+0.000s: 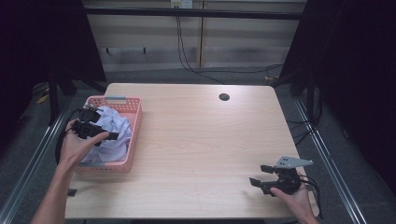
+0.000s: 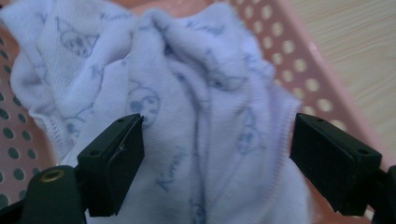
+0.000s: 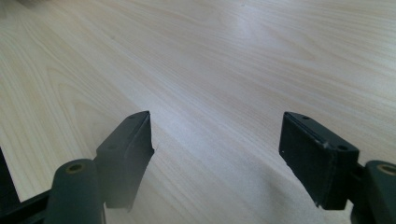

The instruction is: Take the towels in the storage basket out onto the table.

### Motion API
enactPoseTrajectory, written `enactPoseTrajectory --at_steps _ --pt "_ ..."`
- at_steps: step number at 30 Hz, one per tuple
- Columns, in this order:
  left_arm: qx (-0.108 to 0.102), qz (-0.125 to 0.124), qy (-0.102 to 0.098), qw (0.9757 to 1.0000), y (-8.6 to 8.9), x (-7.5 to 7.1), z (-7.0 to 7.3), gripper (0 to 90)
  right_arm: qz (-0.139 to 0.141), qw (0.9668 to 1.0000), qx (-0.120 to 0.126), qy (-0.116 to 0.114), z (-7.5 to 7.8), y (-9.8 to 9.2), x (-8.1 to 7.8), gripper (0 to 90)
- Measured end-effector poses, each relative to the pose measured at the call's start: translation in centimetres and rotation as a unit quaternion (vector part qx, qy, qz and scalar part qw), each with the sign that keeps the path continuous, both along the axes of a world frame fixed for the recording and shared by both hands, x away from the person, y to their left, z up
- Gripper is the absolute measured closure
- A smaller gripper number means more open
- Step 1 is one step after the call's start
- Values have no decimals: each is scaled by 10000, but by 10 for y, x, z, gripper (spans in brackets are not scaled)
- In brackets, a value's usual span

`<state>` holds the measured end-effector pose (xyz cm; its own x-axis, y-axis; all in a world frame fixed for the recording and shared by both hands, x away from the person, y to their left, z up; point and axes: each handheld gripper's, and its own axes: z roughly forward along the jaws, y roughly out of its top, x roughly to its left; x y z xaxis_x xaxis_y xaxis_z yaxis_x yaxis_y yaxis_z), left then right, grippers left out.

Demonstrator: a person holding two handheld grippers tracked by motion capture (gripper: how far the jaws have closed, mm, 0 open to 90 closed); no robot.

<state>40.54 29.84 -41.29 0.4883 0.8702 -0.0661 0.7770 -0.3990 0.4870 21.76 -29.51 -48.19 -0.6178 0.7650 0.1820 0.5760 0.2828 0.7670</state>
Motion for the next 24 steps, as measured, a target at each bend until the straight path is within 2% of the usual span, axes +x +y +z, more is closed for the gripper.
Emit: enactPoseTrajectory --at_steps 1,2,3,5,6,7,8,9,11,12,13,14,15,16,17,18,19,20,21,22,23,24 --pt "0 0 0 10000 0 0 0 163 6 10000 4 32 0 0 0 250" --pt "198 -101 168 9996 -2 8 -6 161 11 10000 -14 32 0 1 0 251" --pt "198 -101 168 9996 -2 8 -6 161 11 10000 -14 32 0 1 0 251" --pt "228 26 408 9989 0 16 -13 155 43 10000 -11 32 0 1 -1 251" --pt "353 59 471 9982 -1 19 -17 155 43 10000 -11 32 0 1 -1 251" --pt "460 10 624 9970 -2 23 -23 131 78 10000 -21 47 0 1 -1 251" --pt "460 10 624 9970 -2 23 -23 123 78 10000 -21 47 0 1 -1 251" --pt "475 30 721 9963 -2 26 -24 123 84 9999 -11 60 0 1 -2 251" --pt "582 1 895 9943 -4 30 -30 61 120 9999 -19 99 -1 2 -1 250" --pt "582 1 895 9943 -4 30 -30 28 120 9999 -19 99 -1 2 -1 250" --pt "815 16 1010 9915 -9 31 -39 0 135 9999 -20 103 -1 2 -2 251" --pt "921 55 1016 9905 -11 31 -43 0 148 9998 -20 102 -1 2 -2 250" --pt "921 55 1016 9905 -11 31 -43 0 155 9998 -17 101 -1 2 -2 251" --pt "1179 -61 1063 9873 -15 31 -46 0 161 9998 -14 110 -1 2 -3 251" --pt "1309 -44 1113 9851 -20 33 -49 0 162 9998 -17 110 -1 2 -3 251" --pt "1309 -44 1113 9851 -20 33 -49 0 162 9998 -17 110 -1 2 -3 251" --pt "1298 21 1251 9836 -20 36 -50 0 169 9998 -8 128 -2 2 -3 251" --pt "1298 21 1251 9836 -20 36 -50 0 187 9997 -17 132 -2 3 -2 251" --pt "1438 -36 1340 9805 -21 39 -53 0 199 9997 -19 134 -2 3 -2 251" --pt "1438 -36 1340 9805 -21 39 -53 0 199 9997 -19 134 -2 3 -2 251" --pt "1581 -30 1417 9772 -25 40 -54 0 212 9997 5 144 -2 3 -3 251" --pt "1688 4 1425 9753 -28 40 -55 0 208 9997 -2 143 -2 3 -3 251"
